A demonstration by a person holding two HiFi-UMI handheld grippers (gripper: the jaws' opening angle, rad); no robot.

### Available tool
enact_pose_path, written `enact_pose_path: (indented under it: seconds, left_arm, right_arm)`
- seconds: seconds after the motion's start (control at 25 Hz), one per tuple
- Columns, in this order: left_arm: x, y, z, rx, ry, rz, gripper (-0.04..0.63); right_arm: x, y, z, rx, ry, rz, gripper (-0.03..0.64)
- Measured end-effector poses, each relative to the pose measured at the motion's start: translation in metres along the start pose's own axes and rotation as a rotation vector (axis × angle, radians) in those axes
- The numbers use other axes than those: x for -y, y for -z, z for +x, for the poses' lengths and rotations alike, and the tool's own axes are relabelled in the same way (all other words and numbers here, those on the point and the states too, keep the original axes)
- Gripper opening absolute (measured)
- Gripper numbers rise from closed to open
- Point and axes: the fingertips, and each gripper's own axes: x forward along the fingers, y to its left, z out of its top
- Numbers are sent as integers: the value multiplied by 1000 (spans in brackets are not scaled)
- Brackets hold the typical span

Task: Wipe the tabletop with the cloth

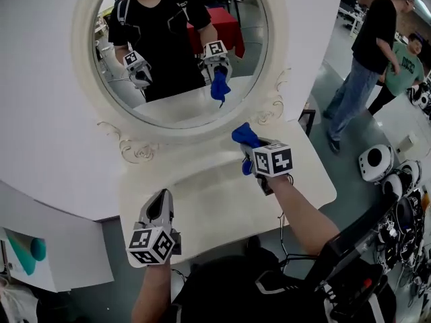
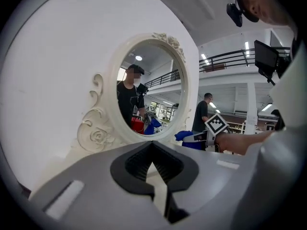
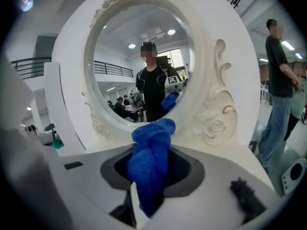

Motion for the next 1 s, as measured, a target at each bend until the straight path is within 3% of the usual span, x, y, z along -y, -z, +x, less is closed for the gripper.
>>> enact_pose_path:
  seconds: [0.48,0.76,1.0]
  left_arm:
    - [-116,15,-117,22,-123,-42,8]
    - [-176,37,-188,1,-192,-57,8]
    - [-213,51,-231,-22,-243,-61,8]
  right_arm:
    - [-216,25,45,-24,-219,-89,132]
    - [-351,71,85,-79,-369,-113,132]
    - [-448,118,128,-164,-436,-137,132]
